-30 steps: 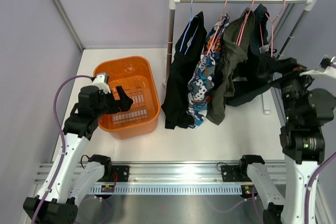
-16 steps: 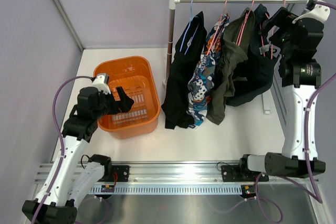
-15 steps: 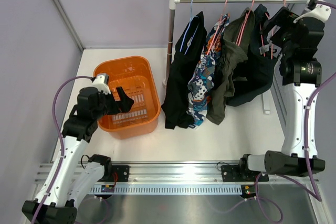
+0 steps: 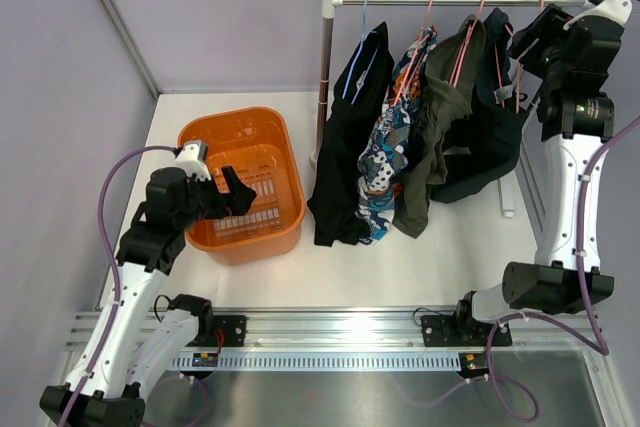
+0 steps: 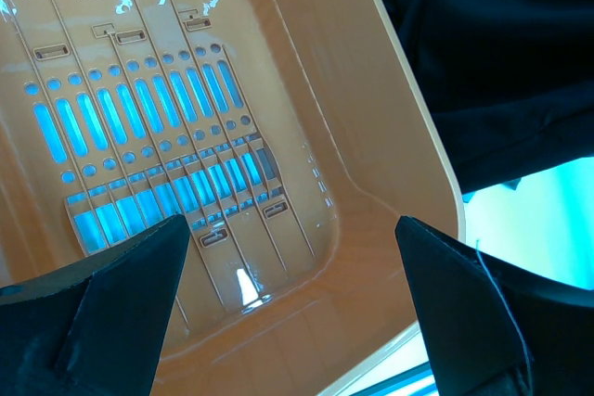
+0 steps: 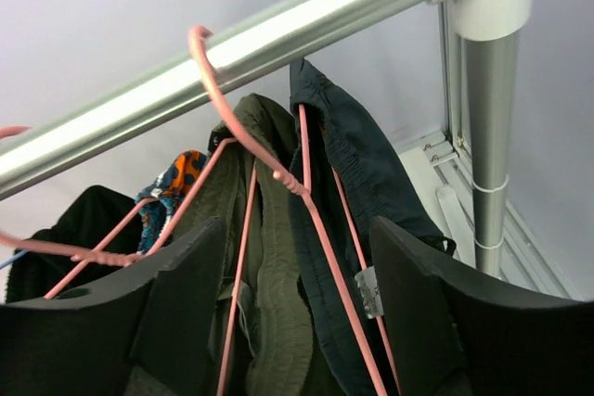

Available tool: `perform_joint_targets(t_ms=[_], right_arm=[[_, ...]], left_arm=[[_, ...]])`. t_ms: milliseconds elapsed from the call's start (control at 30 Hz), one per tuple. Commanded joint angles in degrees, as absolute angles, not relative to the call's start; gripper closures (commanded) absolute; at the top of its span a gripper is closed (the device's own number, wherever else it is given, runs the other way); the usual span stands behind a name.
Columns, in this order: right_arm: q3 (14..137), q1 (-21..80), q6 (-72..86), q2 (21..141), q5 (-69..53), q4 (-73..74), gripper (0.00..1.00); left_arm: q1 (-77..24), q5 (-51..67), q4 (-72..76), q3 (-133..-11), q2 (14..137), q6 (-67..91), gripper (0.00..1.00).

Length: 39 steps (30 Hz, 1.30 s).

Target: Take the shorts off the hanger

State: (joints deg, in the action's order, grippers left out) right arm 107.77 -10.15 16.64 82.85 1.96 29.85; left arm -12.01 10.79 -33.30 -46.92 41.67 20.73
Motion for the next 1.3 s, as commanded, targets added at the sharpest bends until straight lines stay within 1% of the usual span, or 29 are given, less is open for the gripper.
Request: perform_joint_targets(t_ms=[0,167,433,500,700,800,933,967,1067,1133,1267], right_arm=[[109.3,-10.3,15.7,84.6,0.3,27.6,0.31],[108.6,-10.3,14.7,86.0,0.6,25.7,0.31],[111.5,-10.3,13.9,90.0,0.3,25.1,0.40],[112.0,-10.3,13.8,90.5,-1.6,25.2,0.42],[112.6,-10.3,13.9,91.5,-2.2,24.3,0.45],[113.6,-10.3,14.0,92.5,-2.5,24.9,0.49],[114.2,-10.3,14.3,93.2,-2.8,24.7,0.60],[114.8,-10.3,14.5,93.3,-2.9,25.1,0.65],[116.2,-10.3,14.3,94.4,-3.2,26.9,0.73],[116.1,-10.3,14.3,94.6,-3.2,27.1,0.73],[115.1,-10.2,14.1,94.2,-2.9,26.8,0.71]], left_arm=[[-12.1,12.5,-31.0,-48.5,41.0,19.8,0.01],[-12.1,12.4,-31.1,-48.5,41.0,19.7,0.01],[-12.1,12.1,-31.3,-48.5,41.2,19.7,0.01],[-12.1,12.0,-31.3,-48.6,41.2,19.7,0.01],[-12.1,12.3,-31.3,-48.6,41.2,19.7,0.01],[-12.1,12.3,-31.3,-48.6,41.2,19.7,0.01],[-12.1,12.4,-31.3,-48.5,41.0,19.7,0.01],[-12.1,12.4,-31.4,-48.5,41.0,19.7,0.01],[-12.1,12.5,-31.4,-48.4,40.9,19.7,0.01],[-12.1,12.6,-31.4,-48.4,40.9,19.7,0.01],[-12.1,12.7,-31.4,-48.3,40.8,19.7,0.01]])
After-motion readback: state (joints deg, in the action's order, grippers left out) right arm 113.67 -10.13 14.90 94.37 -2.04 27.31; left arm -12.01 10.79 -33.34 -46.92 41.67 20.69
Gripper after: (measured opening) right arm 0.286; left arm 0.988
